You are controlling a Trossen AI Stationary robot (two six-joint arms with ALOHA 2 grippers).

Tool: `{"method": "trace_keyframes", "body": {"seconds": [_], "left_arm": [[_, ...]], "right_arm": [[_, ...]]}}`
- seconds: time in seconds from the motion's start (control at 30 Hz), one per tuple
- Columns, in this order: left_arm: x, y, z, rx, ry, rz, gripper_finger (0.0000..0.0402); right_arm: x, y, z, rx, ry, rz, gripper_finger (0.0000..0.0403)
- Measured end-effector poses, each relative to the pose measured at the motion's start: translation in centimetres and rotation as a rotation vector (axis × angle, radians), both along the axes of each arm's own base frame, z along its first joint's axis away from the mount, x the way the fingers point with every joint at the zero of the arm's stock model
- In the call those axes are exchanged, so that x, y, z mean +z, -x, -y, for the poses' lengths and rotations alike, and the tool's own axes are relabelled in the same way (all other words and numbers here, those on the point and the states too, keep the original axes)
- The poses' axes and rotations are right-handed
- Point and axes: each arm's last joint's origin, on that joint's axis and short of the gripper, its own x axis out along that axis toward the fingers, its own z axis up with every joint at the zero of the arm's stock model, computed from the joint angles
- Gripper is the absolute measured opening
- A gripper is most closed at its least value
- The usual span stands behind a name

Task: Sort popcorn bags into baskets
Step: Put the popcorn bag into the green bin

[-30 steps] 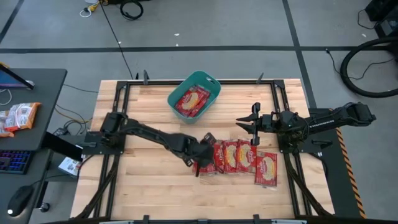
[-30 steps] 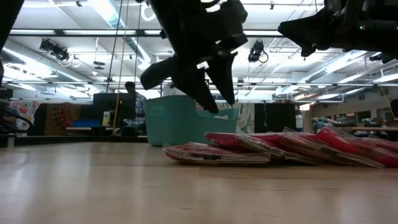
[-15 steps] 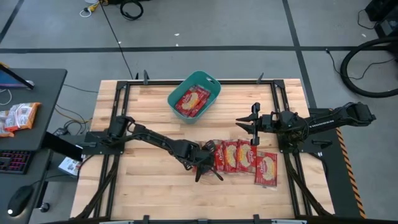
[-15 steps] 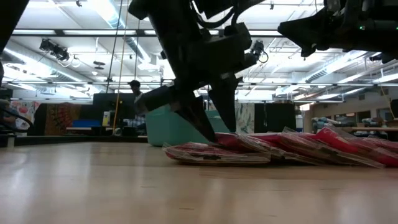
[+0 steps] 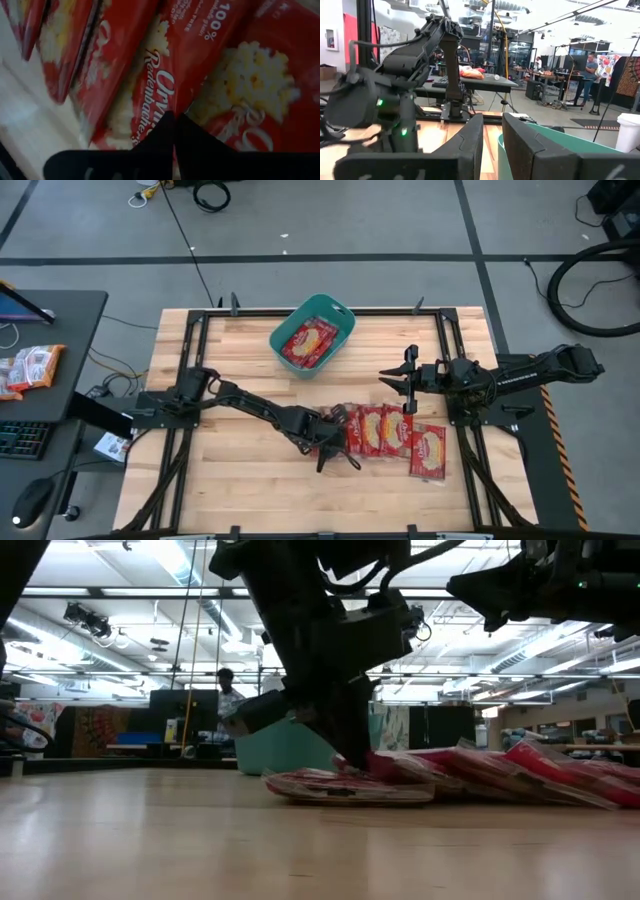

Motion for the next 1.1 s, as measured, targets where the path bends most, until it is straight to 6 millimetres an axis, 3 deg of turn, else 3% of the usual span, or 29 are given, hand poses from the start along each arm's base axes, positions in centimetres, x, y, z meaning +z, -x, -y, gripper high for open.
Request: {"method": "trace_keyframes", "body": {"seconds": [0.37, 0.6, 0.8, 1.1], "left_arm": [[7.7, 2.7, -0.9, 0.105, 0.090, 0.110, 0.0002], [11.3, 3.9, -1.9, 0.116, -0.022, 0.210, 0.0001], [12.6, 3.8, -5.2, 0.294, -0.107, 0.298, 0.0001], [12.7, 3.6, -11.9, 0.677, -0.014, 0.408, 0.0001]], "right_arm": [[0.0, 0.0, 0.0, 0.002, -0.008, 0.000, 0.0078], [0.0, 0.0, 0.0, 0.002, -0.008, 0.001, 0.0078], [0.0, 0.0, 0.0, 0.002, -0.008, 0.003, 0.0078], [0.0, 0.0, 0.0, 0.003, -0.008, 0.004, 0.0078]]}}
